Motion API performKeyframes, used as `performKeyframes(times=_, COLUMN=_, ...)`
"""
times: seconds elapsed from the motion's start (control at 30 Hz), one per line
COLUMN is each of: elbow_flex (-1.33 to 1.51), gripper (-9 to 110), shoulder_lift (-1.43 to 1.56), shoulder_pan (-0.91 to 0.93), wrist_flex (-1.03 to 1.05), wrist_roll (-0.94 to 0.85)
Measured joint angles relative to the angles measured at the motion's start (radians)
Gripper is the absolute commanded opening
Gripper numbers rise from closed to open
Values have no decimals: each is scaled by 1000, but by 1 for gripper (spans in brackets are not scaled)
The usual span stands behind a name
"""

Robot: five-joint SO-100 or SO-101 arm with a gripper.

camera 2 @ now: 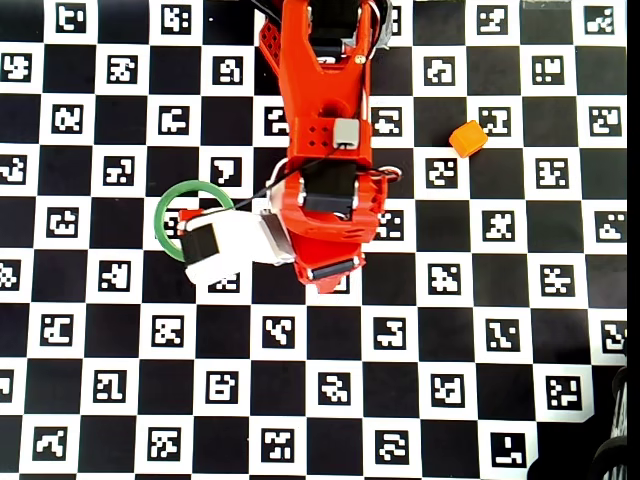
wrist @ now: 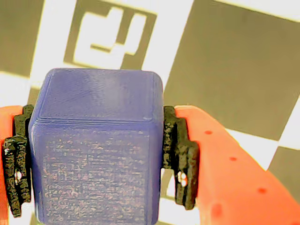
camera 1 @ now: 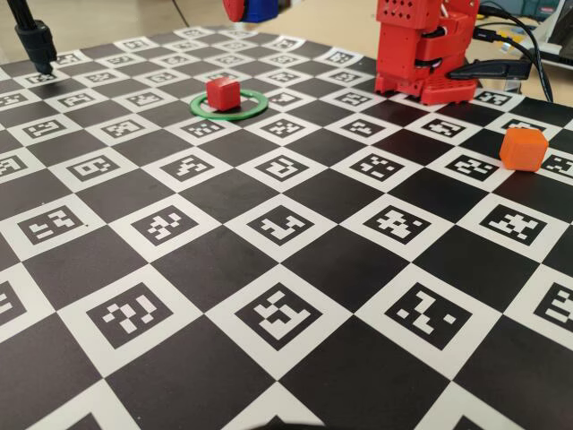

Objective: Grab the red cube then put it in the green circle then put the blue cube on top and finally the orange cube on top

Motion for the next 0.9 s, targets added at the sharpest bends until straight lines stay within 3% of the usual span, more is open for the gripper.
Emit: performKeyframes(times=0.9, elbow_flex=124, gripper=5, shoulder_lift=54, shoulder_pan=488, wrist_flex=-54, wrist_roll=-259)
